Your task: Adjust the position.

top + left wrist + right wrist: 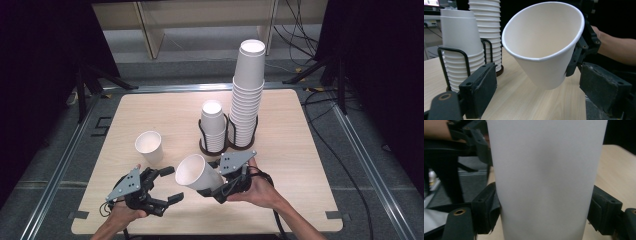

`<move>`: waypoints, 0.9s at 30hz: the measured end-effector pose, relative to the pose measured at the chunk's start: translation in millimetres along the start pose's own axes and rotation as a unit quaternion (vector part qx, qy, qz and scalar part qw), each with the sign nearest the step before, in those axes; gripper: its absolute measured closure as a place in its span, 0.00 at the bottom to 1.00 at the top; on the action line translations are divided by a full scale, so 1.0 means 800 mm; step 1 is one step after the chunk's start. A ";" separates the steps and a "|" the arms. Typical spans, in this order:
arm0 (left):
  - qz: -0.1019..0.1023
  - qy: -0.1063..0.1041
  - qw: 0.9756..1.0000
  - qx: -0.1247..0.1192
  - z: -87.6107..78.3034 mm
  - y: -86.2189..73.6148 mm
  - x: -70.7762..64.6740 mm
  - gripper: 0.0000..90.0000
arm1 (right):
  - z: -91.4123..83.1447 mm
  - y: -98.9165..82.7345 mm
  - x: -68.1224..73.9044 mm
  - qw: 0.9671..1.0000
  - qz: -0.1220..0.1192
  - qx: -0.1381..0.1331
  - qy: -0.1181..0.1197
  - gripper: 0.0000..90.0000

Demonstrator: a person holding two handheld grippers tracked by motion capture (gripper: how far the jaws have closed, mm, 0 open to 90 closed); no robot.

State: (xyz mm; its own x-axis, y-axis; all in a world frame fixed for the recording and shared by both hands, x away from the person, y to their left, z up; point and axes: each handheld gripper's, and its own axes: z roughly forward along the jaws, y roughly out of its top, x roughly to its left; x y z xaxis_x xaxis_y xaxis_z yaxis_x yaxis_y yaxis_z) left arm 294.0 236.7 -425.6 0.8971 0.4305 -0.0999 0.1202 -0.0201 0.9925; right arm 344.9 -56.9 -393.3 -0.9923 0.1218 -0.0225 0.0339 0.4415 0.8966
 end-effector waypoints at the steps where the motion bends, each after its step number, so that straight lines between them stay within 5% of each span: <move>1: -0.003 0.001 1.000 -0.002 0.001 -0.001 0.000 0.16 | 0.000 -0.002 0.000 1.000 -0.003 -0.003 -0.012 0.26; 11: -0.027 0.002 1.000 -0.006 0.011 -0.004 -0.004 0.15 | 0.022 -0.009 0.011 1.000 -0.001 -0.013 -0.002 0.25; 27: -0.022 0.005 0.999 -0.031 0.014 -0.002 -0.011 0.12 | 0.040 -0.007 0.017 0.999 0.003 -0.040 0.007 0.25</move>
State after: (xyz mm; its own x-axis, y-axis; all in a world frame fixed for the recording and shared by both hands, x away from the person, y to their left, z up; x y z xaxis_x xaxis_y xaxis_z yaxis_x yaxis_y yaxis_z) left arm 290.9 223.1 -427.4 0.8867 0.4396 -0.1431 0.1325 0.0550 0.9897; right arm 334.8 -29.2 -413.2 -0.9936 0.1121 -0.0112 0.0311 0.3680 0.9293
